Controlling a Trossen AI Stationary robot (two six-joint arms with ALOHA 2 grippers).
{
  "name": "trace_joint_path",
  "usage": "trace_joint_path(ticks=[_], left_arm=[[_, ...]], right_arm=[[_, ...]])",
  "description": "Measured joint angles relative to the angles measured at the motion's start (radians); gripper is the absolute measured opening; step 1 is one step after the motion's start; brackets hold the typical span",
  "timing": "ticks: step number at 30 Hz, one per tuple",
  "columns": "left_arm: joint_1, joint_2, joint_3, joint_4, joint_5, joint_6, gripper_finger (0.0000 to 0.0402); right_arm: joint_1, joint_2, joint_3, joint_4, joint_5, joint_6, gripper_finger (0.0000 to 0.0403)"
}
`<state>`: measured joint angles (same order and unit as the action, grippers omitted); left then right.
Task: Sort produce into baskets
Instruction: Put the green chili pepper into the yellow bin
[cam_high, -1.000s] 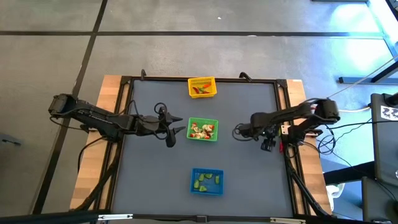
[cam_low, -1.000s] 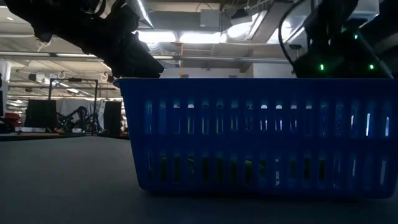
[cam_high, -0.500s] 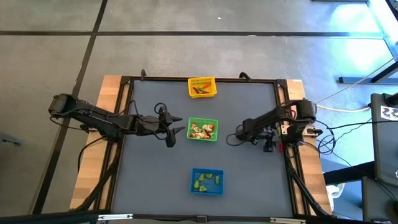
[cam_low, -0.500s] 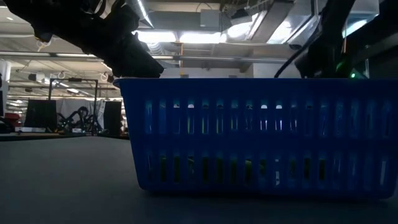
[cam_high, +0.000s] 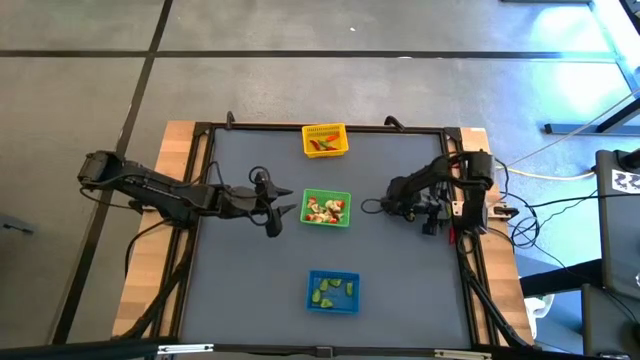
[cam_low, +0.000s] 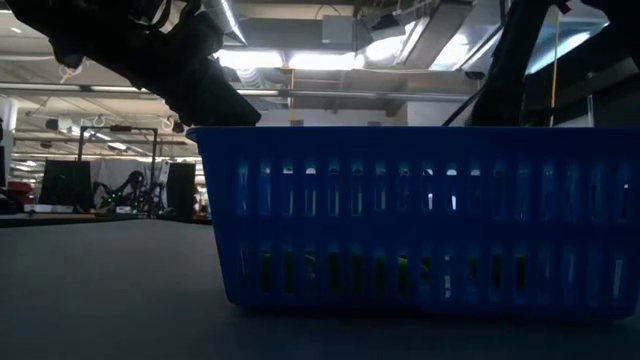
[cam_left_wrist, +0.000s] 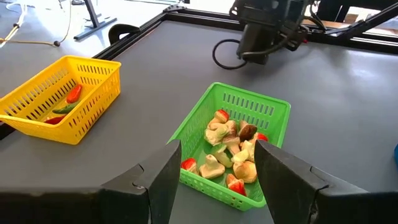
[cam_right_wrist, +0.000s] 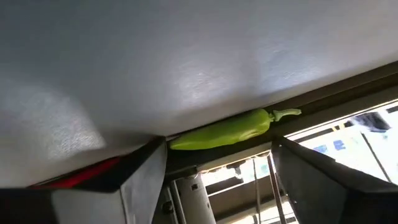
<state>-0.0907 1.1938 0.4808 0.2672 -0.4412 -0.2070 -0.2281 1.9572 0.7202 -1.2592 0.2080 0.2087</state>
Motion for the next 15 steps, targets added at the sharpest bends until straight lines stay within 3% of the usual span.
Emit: trace_joint_path(ticks=[9,15], left_arm=[[0.000,0.000,0.000,0.000,0.000,-0.001,0.0200],[-0.001,0.000,0.000,0.000,0.000,-0.002,0.0200]], right_arm=[[-0.087,0.000,0.000,0.023,0.010,0.000,0.0257],[-0.128,0.000,0.000,0.035,-0.001,-0.009,0.0214]])
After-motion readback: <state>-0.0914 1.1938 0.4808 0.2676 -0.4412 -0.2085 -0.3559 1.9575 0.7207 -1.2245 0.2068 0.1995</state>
